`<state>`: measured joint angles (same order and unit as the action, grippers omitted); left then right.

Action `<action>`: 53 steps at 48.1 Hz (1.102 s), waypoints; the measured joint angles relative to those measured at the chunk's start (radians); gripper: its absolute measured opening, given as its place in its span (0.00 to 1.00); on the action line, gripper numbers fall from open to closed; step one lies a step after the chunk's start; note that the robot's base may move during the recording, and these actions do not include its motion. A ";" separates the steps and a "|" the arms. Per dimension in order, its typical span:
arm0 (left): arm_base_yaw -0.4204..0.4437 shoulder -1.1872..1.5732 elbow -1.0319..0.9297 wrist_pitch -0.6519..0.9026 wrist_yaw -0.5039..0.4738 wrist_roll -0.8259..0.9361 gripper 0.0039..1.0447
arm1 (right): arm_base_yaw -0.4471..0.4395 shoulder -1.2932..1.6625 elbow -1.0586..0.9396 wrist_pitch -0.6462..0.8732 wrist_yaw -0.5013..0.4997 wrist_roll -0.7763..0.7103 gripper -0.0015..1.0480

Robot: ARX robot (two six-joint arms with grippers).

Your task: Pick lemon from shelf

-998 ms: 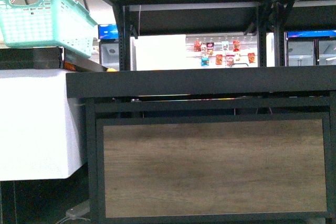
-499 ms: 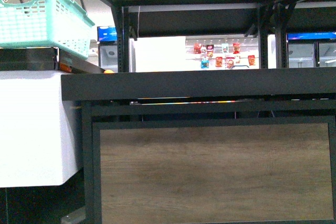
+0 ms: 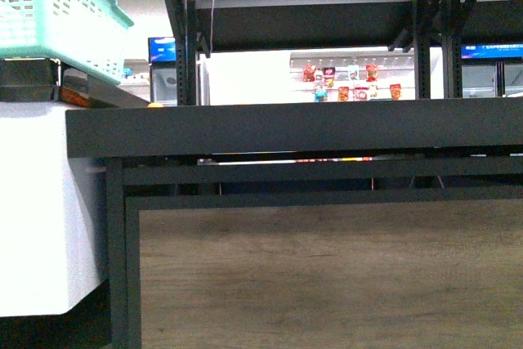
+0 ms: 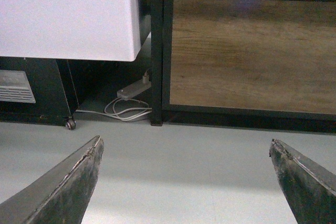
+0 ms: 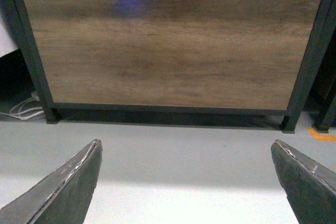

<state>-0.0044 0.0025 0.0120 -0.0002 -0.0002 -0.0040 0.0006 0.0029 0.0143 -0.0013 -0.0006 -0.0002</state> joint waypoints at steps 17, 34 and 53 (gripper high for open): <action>0.000 0.000 0.000 0.000 0.000 0.000 0.93 | 0.000 0.000 0.000 0.000 0.000 0.000 0.93; 0.000 0.000 0.000 0.000 0.000 0.000 0.93 | 0.000 0.000 0.000 0.000 0.000 0.000 0.93; 0.000 0.000 0.000 0.000 0.000 0.000 0.93 | 0.000 0.000 0.000 0.000 0.000 0.000 0.93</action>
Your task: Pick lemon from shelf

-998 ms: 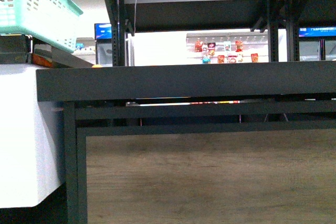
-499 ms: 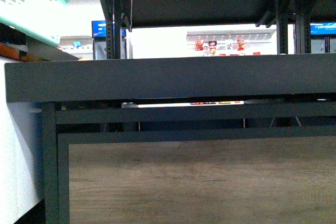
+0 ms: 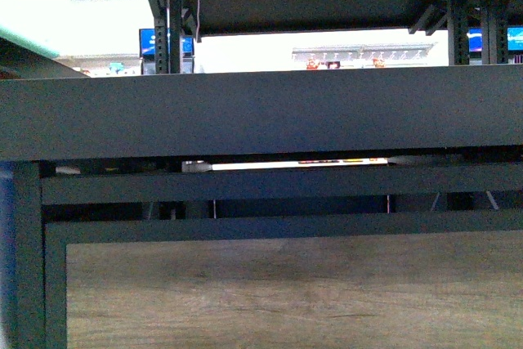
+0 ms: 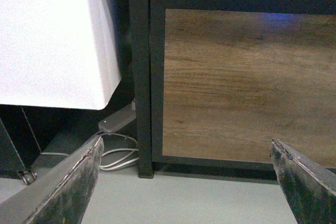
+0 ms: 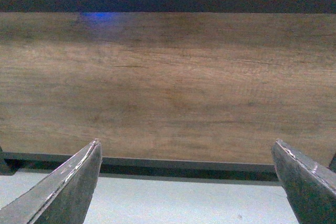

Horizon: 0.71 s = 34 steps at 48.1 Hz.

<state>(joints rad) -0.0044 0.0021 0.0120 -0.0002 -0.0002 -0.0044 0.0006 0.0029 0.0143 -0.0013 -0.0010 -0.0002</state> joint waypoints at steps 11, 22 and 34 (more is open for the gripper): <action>0.000 0.000 0.000 0.000 0.000 0.000 0.93 | 0.000 0.000 0.000 0.000 0.000 0.000 0.93; 0.000 0.000 0.000 0.000 -0.001 0.000 0.93 | 0.000 0.000 0.000 0.000 0.000 0.000 0.93; 0.001 0.000 0.000 0.000 -0.001 0.000 0.93 | 0.000 0.000 0.000 0.000 0.000 0.000 0.93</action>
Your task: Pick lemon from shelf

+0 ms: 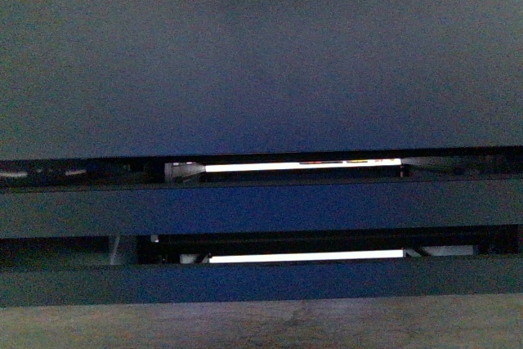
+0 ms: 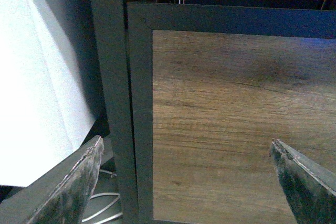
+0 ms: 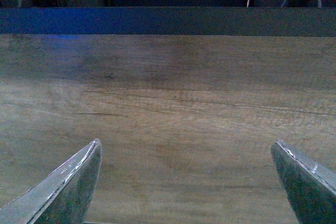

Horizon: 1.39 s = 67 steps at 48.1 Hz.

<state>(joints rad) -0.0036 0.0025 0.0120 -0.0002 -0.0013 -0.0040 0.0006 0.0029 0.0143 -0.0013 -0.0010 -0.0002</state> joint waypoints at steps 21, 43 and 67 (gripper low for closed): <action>0.000 0.001 0.000 0.000 0.001 0.000 0.93 | 0.000 0.000 0.000 0.000 0.000 0.000 0.93; 0.000 0.001 0.000 0.000 0.001 0.000 0.93 | 0.000 0.000 0.000 0.000 0.000 0.000 0.93; 0.000 0.001 0.000 0.000 0.001 0.000 0.93 | 0.000 0.000 0.000 0.000 0.000 0.000 0.93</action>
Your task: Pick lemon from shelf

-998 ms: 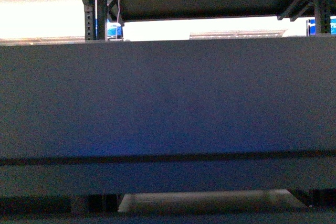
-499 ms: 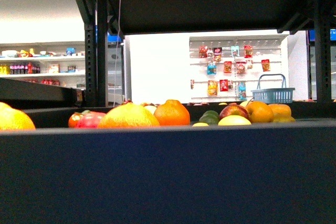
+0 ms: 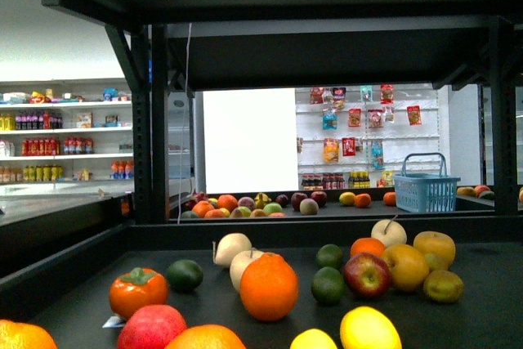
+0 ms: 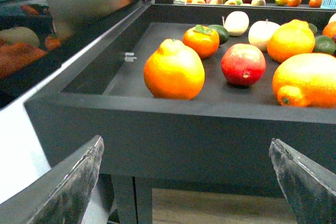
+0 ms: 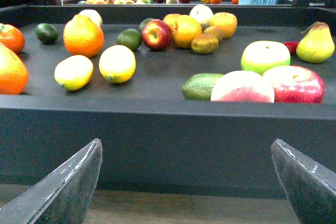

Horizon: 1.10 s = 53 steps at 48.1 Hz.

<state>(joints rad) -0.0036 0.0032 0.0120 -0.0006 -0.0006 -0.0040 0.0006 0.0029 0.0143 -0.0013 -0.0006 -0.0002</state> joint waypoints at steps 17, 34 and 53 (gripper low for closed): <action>0.000 0.000 0.000 0.000 0.000 0.000 0.93 | 0.000 0.000 0.000 0.000 0.000 0.000 0.93; 0.000 0.000 0.000 0.000 0.001 0.000 0.93 | 0.000 0.000 0.000 -0.001 0.000 0.000 0.93; 0.000 0.000 0.000 0.000 0.000 0.000 0.93 | 0.000 0.000 0.000 0.000 0.000 0.000 0.93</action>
<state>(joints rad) -0.0036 0.0032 0.0120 -0.0002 -0.0002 -0.0040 0.0006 0.0029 0.0147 -0.0013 -0.0006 0.0002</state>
